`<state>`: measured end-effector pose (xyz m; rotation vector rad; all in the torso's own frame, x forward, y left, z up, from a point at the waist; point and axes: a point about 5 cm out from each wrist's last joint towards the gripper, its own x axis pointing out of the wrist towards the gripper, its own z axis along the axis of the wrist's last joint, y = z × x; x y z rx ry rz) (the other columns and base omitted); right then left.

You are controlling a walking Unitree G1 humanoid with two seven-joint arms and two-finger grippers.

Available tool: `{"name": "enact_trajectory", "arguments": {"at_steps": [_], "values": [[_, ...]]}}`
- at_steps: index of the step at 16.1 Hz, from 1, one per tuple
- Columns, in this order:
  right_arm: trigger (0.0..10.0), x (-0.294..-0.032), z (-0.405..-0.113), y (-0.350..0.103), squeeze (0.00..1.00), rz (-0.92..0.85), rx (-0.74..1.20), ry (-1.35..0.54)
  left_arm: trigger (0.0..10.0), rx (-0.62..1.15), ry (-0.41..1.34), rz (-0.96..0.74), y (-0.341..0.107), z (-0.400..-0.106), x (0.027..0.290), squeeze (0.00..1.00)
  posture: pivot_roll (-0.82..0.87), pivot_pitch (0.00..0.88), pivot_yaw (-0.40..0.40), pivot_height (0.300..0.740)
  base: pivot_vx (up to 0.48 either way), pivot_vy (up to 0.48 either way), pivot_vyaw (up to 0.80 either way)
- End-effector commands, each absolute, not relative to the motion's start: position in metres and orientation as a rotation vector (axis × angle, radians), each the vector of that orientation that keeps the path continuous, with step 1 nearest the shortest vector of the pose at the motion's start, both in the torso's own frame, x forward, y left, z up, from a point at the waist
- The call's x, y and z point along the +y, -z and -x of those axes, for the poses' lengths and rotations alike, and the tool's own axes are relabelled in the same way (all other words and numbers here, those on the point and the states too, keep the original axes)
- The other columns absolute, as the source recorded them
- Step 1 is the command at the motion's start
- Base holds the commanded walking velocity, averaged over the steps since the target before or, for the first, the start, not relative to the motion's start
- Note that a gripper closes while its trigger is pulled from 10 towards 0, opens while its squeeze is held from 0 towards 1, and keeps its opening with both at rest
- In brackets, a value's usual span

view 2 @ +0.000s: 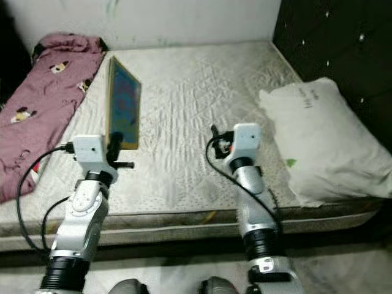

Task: Clean up the room

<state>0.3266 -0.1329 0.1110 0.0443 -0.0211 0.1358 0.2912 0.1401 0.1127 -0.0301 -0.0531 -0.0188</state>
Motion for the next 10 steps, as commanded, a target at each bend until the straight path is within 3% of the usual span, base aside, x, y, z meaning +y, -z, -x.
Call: {"name": "enact_trajectory", "arguments": {"at_steps": [1, 7, 10], "values": [[10.0, -0.128, -0.329, -0.117, 0.00, -0.038, -0.043, -0.161, 10.0, -0.115, -0.001, 0.019, -0.125, -0.295, 0.146, 0.00, -0.09, 0.000, 0.019, 0.740, 0.000, 0.000, 0.00], [10.0, -0.125, -0.324, -0.109, 0.00, -0.023, -0.031, -0.190, 10.0, -0.098, -0.002, 0.011, -0.115, -0.286, 0.145, 0.00, -0.07, 0.000, 0.006, 0.740, 0.000, 0.000, 0.00], [10.0, -0.122, -0.323, -0.107, 0.00, -0.022, -0.028, -0.210, 10.0, -0.100, 0.005, 0.012, -0.114, -0.283, 0.143, 0.00, -0.07, 0.000, 0.000, 0.740, 0.000, -0.335, 0.00]]}}
